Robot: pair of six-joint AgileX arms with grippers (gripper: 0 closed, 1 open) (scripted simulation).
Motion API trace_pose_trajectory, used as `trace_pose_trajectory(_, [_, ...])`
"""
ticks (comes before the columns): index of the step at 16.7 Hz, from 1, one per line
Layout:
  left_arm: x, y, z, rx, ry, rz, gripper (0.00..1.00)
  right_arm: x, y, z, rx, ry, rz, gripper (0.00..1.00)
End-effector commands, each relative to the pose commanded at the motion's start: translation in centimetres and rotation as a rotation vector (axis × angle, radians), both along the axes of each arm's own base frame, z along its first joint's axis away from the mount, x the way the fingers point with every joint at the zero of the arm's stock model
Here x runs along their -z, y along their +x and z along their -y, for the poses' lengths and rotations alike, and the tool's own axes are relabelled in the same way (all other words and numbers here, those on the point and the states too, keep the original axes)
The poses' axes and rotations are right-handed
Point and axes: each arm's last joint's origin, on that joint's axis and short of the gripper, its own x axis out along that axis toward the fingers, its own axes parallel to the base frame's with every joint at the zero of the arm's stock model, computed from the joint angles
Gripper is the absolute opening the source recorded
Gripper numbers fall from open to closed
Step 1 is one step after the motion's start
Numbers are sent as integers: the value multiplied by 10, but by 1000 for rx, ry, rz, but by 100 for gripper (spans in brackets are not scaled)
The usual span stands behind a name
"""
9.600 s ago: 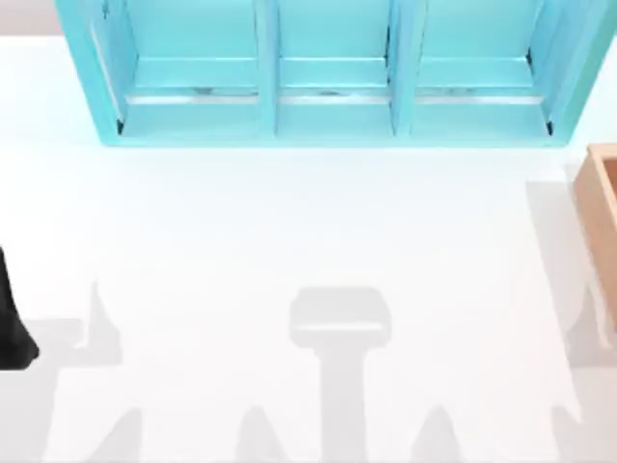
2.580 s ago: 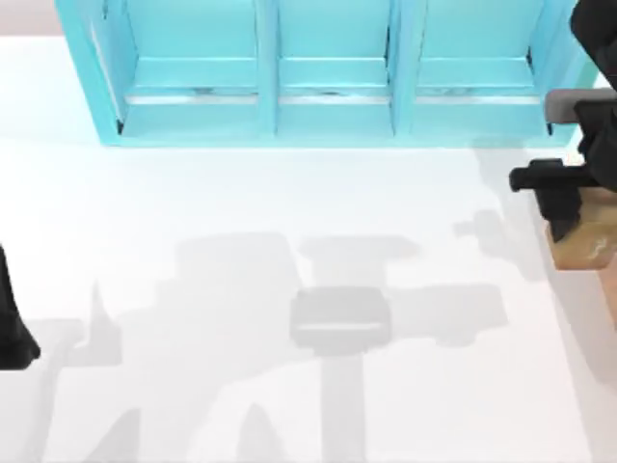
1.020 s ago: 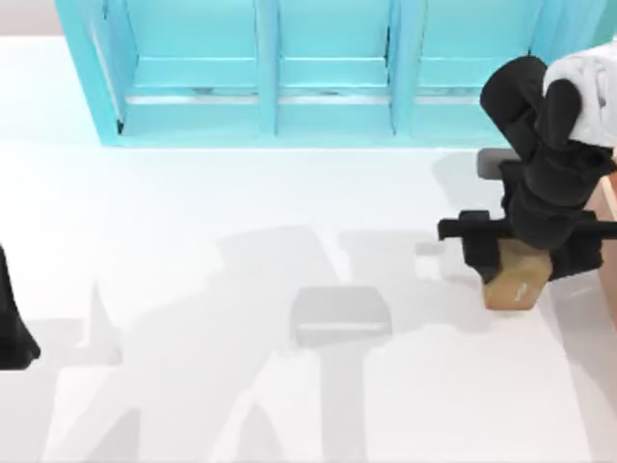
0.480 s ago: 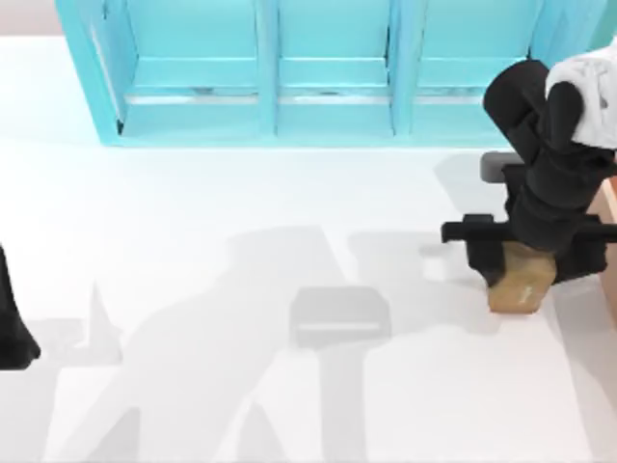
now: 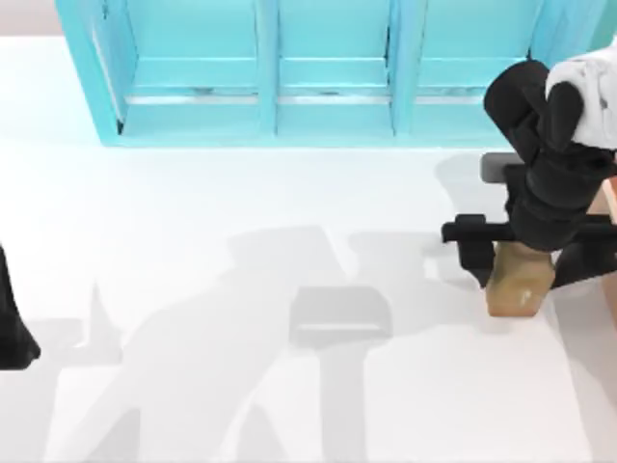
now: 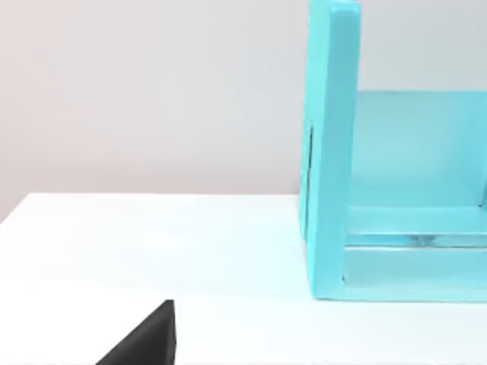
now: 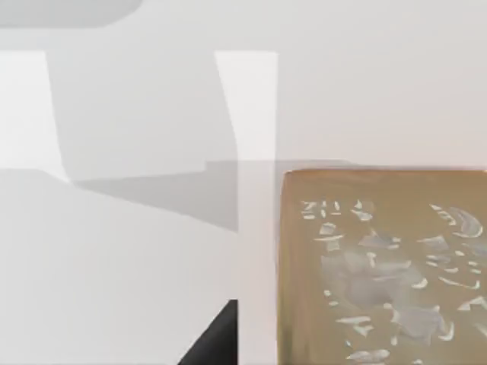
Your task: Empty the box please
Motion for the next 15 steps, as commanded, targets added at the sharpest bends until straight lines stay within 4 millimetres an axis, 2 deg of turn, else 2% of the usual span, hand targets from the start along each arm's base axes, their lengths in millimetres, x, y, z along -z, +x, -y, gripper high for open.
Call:
trace_pose_trajectory(10, [0,0,0,0,0,0,100,-1,0,-2,-3,1,3,100])
trace_pose_trajectory(15, [0,0,0,0,0,0,100,-33,-8,-26,-28,7,27,100])
